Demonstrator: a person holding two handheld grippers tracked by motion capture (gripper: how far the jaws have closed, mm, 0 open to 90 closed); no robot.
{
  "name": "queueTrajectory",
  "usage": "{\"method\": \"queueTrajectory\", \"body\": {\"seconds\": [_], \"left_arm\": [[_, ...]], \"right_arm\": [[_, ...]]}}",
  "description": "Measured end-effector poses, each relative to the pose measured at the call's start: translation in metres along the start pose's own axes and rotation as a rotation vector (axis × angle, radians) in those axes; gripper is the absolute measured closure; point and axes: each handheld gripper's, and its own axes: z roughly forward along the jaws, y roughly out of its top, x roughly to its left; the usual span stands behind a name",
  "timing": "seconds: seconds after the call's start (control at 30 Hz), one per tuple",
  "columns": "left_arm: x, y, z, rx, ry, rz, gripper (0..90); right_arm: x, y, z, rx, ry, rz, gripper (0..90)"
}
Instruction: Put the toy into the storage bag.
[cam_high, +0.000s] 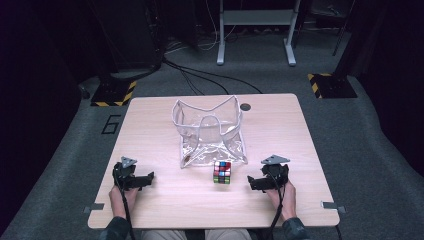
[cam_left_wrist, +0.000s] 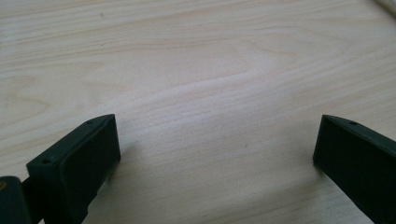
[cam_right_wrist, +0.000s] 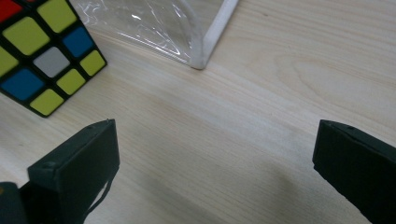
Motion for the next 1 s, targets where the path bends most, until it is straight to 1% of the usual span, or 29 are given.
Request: {"method": "queueTrajectory", "body": {"seconds": [0.07,0.17,0.2,0.27,0.33,0.37,0.4,0.43,0.47,0.53,0.57,0.6,0.67,0.7,0.77,0.8,0.83,0.87,0.93,0.97,1.0], "left_arm": [[-0.001,0.000,-0.001,-0.003,0.017,0.010,0.3],[-0.003,0.000,-0.001,-0.004,0.019,0.010,0.4],[-0.003,0.000,0.000,-0.006,0.021,0.009,0.4],[-0.002,0.001,0.000,-0.001,0.017,0.005,0.4],[-0.001,0.001,0.001,0.004,0.002,-0.004,0.4],[-0.001,0.001,0.001,0.003,-0.002,-0.011,0.4],[0.000,0.001,0.002,0.006,-0.007,-0.013,0.4],[0.001,0.002,0.002,0.009,-0.015,-0.016,0.4],[0.001,0.002,0.002,0.010,-0.015,-0.013,0.3],[0.001,0.002,0.002,0.010,-0.015,-0.013,0.3],[0.001,0.002,0.002,0.010,-0.015,-0.013,0.3],[0.001,0.002,0.002,0.010,-0.015,-0.014,0.2],[0.001,0.002,0.002,0.010,-0.015,-0.013,0.3],[0.001,0.002,0.002,0.010,-0.015,-0.013,0.3],[0.000,0.002,0.002,0.009,-0.014,-0.014,0.3],[0.001,0.002,0.002,0.010,-0.014,-0.013,0.3],[0.000,0.002,0.002,0.010,-0.015,-0.014,0.3],[0.000,0.002,0.002,0.010,-0.015,-0.013,0.3],[0.000,0.002,0.002,0.009,-0.014,-0.014,0.3],[0.000,0.002,0.002,0.009,-0.014,-0.013,0.3],[0.000,0.002,0.002,0.009,-0.014,-0.013,0.3]], "right_arm": [[0.003,0.002,-0.002,-0.001,0.001,-0.016,0.1],[0.008,0.005,-0.005,0.003,0.018,-0.018,0.3],[0.010,0.006,-0.006,0.000,0.022,-0.031,0.6],[0.014,0.010,-0.008,0.006,0.026,-0.045,0.7],[0.018,0.013,-0.010,0.000,0.033,-0.053,0.9],[0.019,0.014,-0.011,-0.004,0.038,-0.067,1.0],[0.021,0.015,-0.012,-0.003,0.040,-0.059,1.2],[0.022,0.016,-0.013,-0.005,0.044,-0.075,1.3],[0.024,0.018,-0.014,-0.004,0.052,-0.088,1.5],[0.029,0.020,-0.015,-0.007,0.058,-0.094,1.6],[0.030,0.021,-0.014,-0.010,0.065,-0.112,2.0],[0.032,0.022,-0.014,-0.006,0.070,-0.099,2.1],[0.035,0.023,-0.013,-0.006,0.080,-0.117,2.5],[0.038,0.024,-0.012,-0.003,0.084,-0.110,2.6],[0.040,0.024,-0.010,-0.002,0.097,-0.132,2.7],[0.042,0.025,-0.008,-0.001,0.102,-0.129,2.8],[0.044,0.025,-0.007,0.001,0.111,-0.145,2.9],[0.047,0.025,-0.005,0.006,0.118,-0.140,3.2],[0.051,0.026,-0.003,0.009,0.131,-0.149,3.2],[0.053,0.027,-0.001,0.009,0.141,-0.156,3.3],[0.055,0.028,0.001,0.008,0.154,-0.179,3.4]]}}
